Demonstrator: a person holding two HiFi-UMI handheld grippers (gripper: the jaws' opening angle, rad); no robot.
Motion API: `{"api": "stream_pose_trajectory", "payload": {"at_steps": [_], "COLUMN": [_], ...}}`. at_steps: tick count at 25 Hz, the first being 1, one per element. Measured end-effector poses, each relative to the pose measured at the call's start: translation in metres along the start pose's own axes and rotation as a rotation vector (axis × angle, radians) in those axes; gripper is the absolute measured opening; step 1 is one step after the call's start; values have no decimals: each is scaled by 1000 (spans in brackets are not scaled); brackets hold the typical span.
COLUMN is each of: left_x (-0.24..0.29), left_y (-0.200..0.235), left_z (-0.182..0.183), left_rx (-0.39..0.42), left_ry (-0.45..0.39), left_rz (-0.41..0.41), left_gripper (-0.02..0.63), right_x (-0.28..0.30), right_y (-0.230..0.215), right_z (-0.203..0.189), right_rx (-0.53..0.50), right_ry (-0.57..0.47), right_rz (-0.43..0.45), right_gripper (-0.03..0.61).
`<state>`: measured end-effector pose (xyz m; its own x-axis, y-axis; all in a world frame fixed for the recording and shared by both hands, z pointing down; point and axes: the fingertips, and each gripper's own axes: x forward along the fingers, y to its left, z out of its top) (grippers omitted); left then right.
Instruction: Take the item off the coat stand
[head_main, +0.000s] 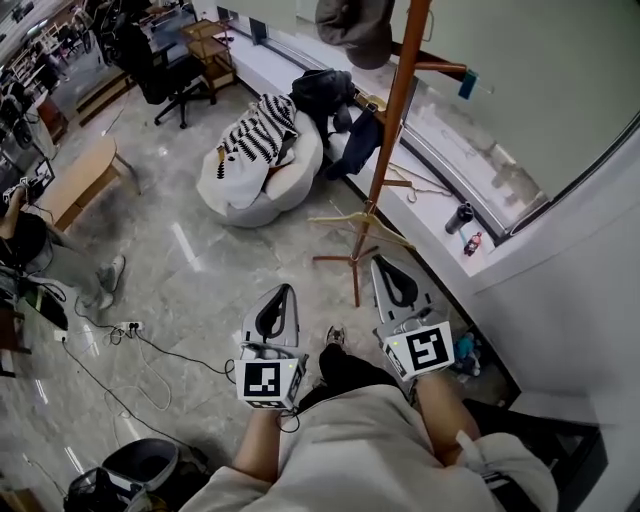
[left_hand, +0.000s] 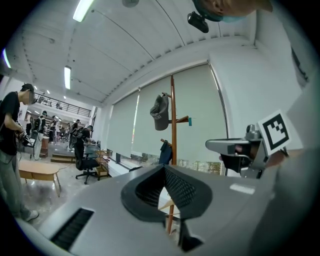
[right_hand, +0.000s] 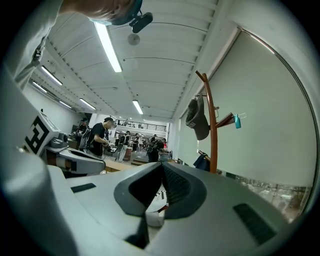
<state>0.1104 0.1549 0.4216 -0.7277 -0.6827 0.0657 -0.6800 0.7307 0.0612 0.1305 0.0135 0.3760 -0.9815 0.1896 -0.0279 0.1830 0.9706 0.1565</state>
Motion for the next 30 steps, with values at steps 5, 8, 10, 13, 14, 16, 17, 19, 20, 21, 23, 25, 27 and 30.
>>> {"api": "stream_pose_trajectory", "payload": {"at_steps": [5, 8, 10, 13, 14, 16, 17, 19, 20, 21, 23, 25, 27, 30], "left_x": [53, 89, 112, 144, 154, 173, 182, 197, 205, 212, 224, 237, 253, 282], "left_y": [17, 27, 34, 43, 45, 48, 49, 52, 54, 56, 61, 66, 73, 88], "left_z": [2, 4, 7, 11, 12, 13, 14, 17, 17, 18, 21, 25, 27, 30], "left_rx": [17, 12, 14, 25, 34, 47, 55, 63, 63, 61, 58, 61, 63, 60], "left_ry": [29, 50, 50, 50, 53, 60, 61, 61, 61, 62, 65, 63, 57, 48], "left_rz": [-36, -55, -67, -83, -89, -101, -107, -118, -122, -127, -144, -171, -197, -236], "left_gripper": [9, 9, 9, 9, 9, 9, 9, 9, 9, 9, 9, 9, 9, 9], "right_x": [39, 64, 81, 103, 109, 122, 128, 140, 147, 152, 163, 173, 184, 203], "right_y": [-29, -51, -63, -81, -86, -99, -105, -114, -118, -122, -127, -129, -133, -139], "right_z": [-10, -13, -17, -19, -21, -24, -25, -26, -26, -26, -25, -23, -21, -20], "right_rx": [17, 22, 28, 36, 39, 45, 49, 52, 52, 51, 50, 45, 50, 64], "right_ry": [3, 2, 9, 10, 11, 10, 7, -2, -6, -8, -10, -15, -18, -9], "right_rz": [-30, -45, -51, -60, -63, -69, -72, -73, -74, -75, -78, -76, -79, -101], "right_gripper": [5, 5, 5, 5, 5, 5, 5, 5, 5, 5, 5, 5, 5, 5]}}
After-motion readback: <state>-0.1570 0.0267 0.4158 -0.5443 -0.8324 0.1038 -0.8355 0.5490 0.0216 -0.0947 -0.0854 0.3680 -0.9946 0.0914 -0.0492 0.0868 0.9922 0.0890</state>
